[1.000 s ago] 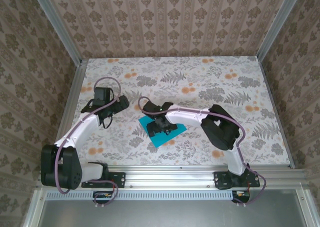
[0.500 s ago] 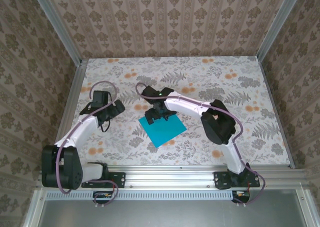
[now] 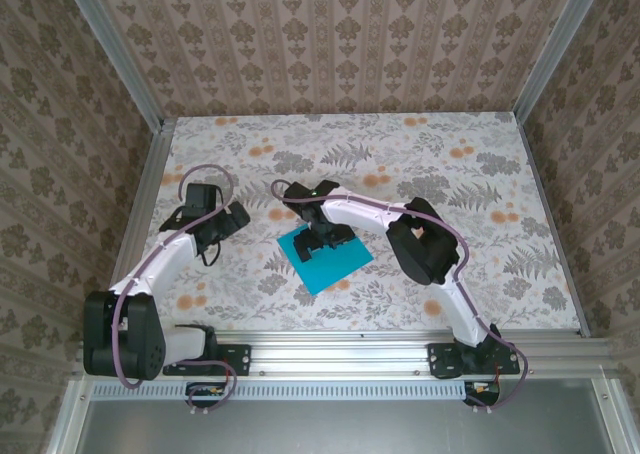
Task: Fold a paper plane with a square sheet of paper (pick it up from the middle)
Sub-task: Fold the square sheet of paper in half at the center of the table.
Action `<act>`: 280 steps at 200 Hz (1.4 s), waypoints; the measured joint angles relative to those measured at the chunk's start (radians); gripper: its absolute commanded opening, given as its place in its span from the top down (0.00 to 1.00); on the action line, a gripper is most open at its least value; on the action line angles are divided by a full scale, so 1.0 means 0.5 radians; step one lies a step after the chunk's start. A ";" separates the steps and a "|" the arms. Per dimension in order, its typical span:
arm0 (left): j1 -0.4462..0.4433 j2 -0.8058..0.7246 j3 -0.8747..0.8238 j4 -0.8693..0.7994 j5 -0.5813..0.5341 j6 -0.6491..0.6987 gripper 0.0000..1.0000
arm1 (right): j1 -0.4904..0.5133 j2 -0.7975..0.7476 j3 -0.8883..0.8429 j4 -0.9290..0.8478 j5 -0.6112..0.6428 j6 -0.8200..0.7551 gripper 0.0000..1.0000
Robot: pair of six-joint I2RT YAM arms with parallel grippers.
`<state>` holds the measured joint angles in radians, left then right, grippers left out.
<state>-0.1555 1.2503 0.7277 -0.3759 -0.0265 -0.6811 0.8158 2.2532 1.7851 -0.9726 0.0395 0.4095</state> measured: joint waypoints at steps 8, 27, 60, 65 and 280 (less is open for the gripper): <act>0.000 0.000 0.000 0.001 0.000 0.000 0.00 | 0.000 0.003 0.006 -0.005 0.000 -0.008 0.01; 0.000 0.000 -0.001 0.001 0.000 0.000 0.00 | 0.000 0.011 0.017 -0.009 -0.001 -0.022 0.04; 0.000 0.000 -0.001 0.000 0.000 0.000 0.00 | 0.000 0.014 0.017 -0.007 -0.001 -0.031 0.11; 0.000 0.000 -0.001 0.000 0.000 0.000 0.00 | 0.000 0.014 0.017 -0.007 0.001 -0.032 0.12; -0.133 0.069 -0.150 0.417 0.477 -0.086 0.18 | -0.497 -0.710 -1.005 1.360 -1.012 0.525 0.66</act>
<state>-0.2218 1.2846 0.6525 -0.1677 0.2119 -0.7242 0.5671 1.8984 1.2827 -0.2928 -0.4664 0.6720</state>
